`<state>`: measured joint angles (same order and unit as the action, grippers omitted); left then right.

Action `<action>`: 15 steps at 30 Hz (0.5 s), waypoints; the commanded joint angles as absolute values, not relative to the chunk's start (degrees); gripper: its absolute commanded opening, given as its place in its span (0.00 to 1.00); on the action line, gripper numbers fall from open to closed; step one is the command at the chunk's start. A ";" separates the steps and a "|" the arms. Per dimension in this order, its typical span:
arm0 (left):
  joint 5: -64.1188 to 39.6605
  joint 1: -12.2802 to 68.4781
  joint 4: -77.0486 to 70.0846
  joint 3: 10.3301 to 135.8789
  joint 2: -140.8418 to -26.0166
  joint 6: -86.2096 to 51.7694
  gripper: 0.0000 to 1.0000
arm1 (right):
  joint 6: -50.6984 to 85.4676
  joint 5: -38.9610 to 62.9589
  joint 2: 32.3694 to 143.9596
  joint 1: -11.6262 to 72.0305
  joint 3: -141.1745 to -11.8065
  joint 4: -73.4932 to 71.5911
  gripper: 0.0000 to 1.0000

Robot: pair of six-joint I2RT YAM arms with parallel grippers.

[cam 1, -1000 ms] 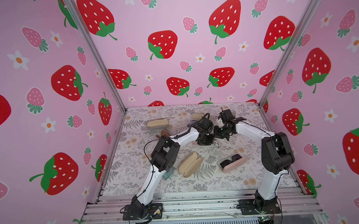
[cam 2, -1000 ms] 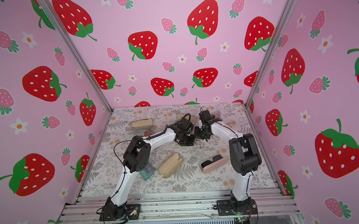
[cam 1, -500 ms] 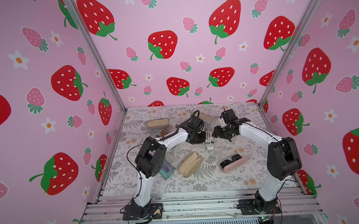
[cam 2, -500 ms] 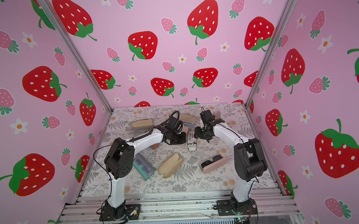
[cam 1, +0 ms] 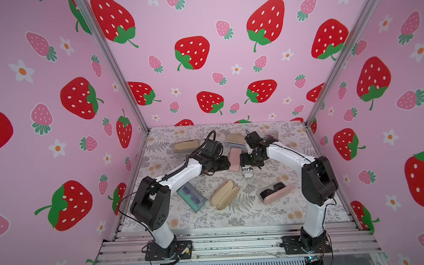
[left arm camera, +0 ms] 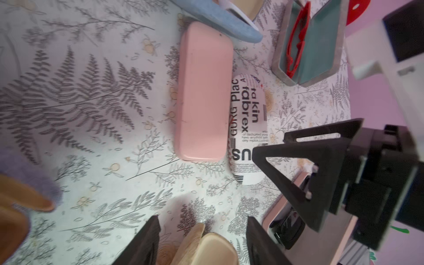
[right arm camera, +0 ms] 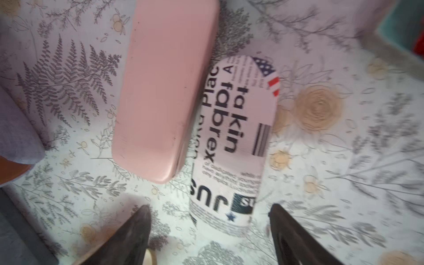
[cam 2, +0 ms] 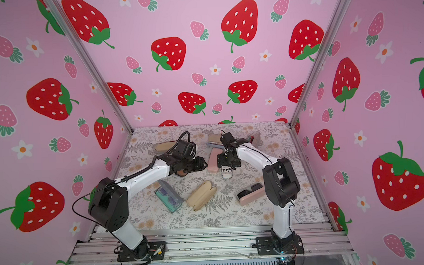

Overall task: Close the glasses case
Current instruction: Move the glasses case to the center of the board.

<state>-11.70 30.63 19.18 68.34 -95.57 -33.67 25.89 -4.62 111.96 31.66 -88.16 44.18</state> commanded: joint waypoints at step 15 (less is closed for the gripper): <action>-11.99 25.11 16.26 59.50 -87.70 -34.13 0.65 | 29.53 -13.87 120.88 32.91 -95.06 53.39 0.77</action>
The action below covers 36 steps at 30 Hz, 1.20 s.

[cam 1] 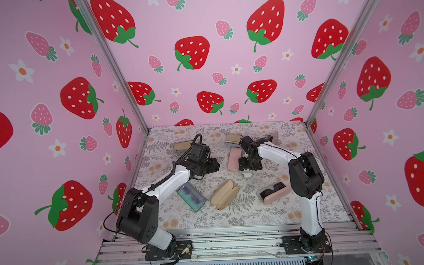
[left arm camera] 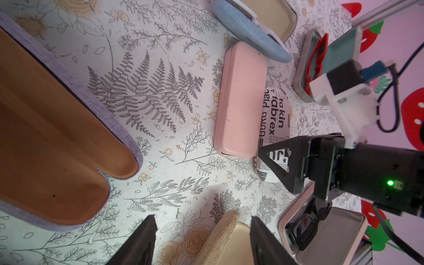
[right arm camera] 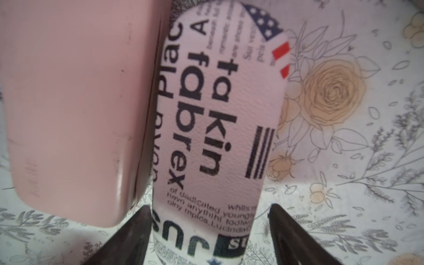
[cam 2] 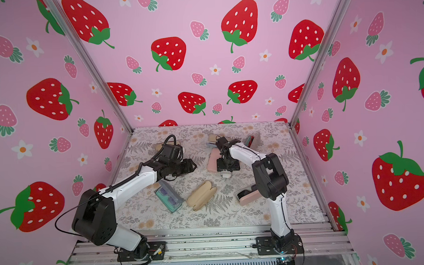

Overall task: Close the glasses case
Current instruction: Move the glasses case to the center of the board.

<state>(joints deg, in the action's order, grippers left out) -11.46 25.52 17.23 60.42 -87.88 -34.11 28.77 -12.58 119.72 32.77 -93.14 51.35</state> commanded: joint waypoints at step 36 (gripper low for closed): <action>-14.60 25.61 13.87 59.17 -87.79 -35.86 0.62 | 37.67 -20.09 101.40 31.90 -91.03 58.44 0.79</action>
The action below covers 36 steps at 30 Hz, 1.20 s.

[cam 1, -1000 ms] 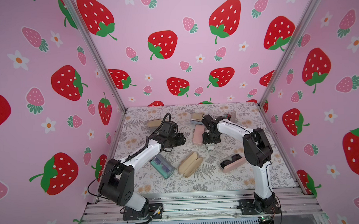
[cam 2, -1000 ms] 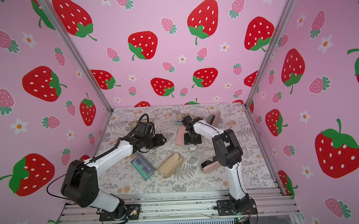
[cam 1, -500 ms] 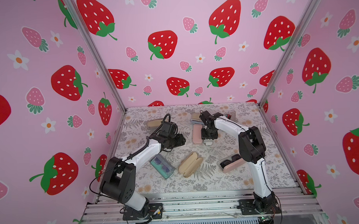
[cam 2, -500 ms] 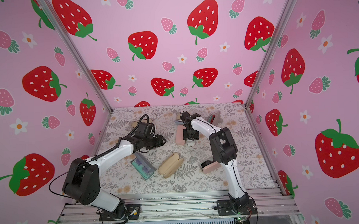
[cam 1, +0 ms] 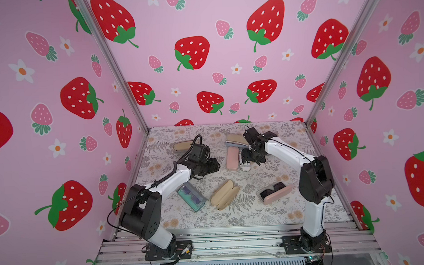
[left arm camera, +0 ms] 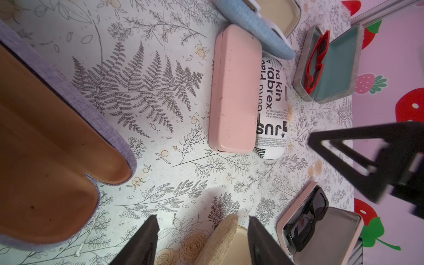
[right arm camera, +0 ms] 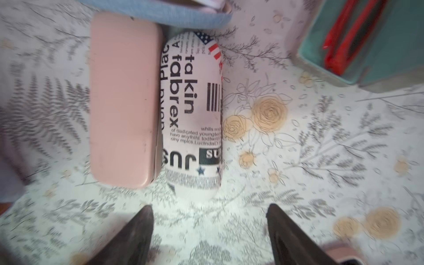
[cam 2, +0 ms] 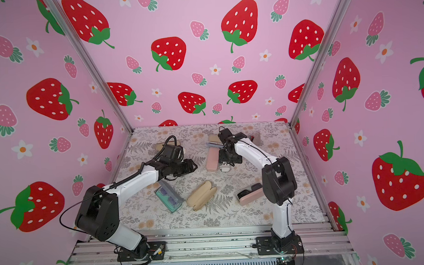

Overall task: Close the glasses case
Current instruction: Move the glasses case to the center of the board.

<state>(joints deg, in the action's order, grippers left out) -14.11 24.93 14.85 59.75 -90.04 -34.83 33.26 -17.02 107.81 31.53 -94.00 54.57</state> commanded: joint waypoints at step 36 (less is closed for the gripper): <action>-11.88 32.50 12.92 58.27 -87.41 -36.39 0.60 | 60.94 -18.42 73.98 31.99 -52.66 58.86 0.69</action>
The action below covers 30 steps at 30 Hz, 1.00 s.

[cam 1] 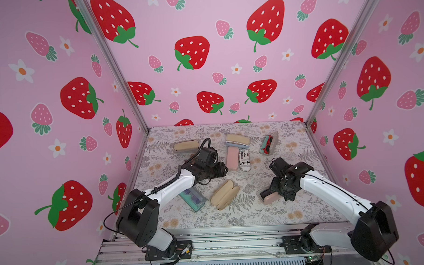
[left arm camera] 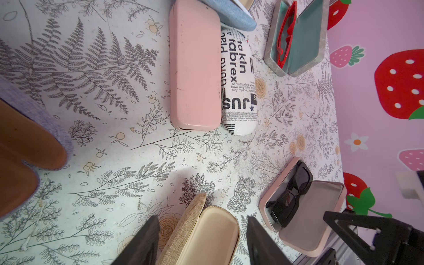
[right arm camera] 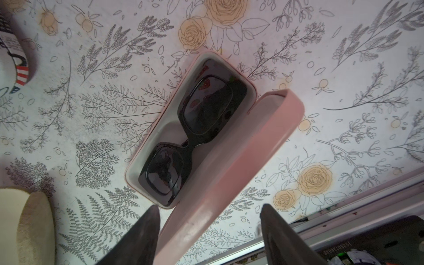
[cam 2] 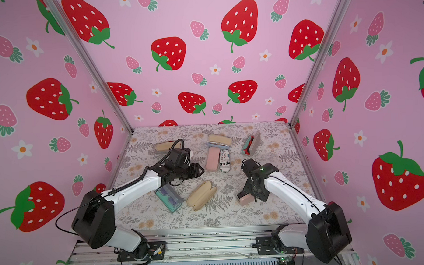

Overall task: Close the glasses case
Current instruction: Move the glasses case to the center of the board.

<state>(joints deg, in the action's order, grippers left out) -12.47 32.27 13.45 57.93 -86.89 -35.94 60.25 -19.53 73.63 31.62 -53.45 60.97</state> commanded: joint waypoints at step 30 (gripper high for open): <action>-12.47 32.47 13.46 61.25 -91.37 -35.73 0.54 | 55.15 -18.88 83.09 31.82 -59.76 56.93 0.19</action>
<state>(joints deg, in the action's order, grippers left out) -12.47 32.27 13.47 58.72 -90.70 -35.83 56.77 -18.65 82.24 31.62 -57.01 56.77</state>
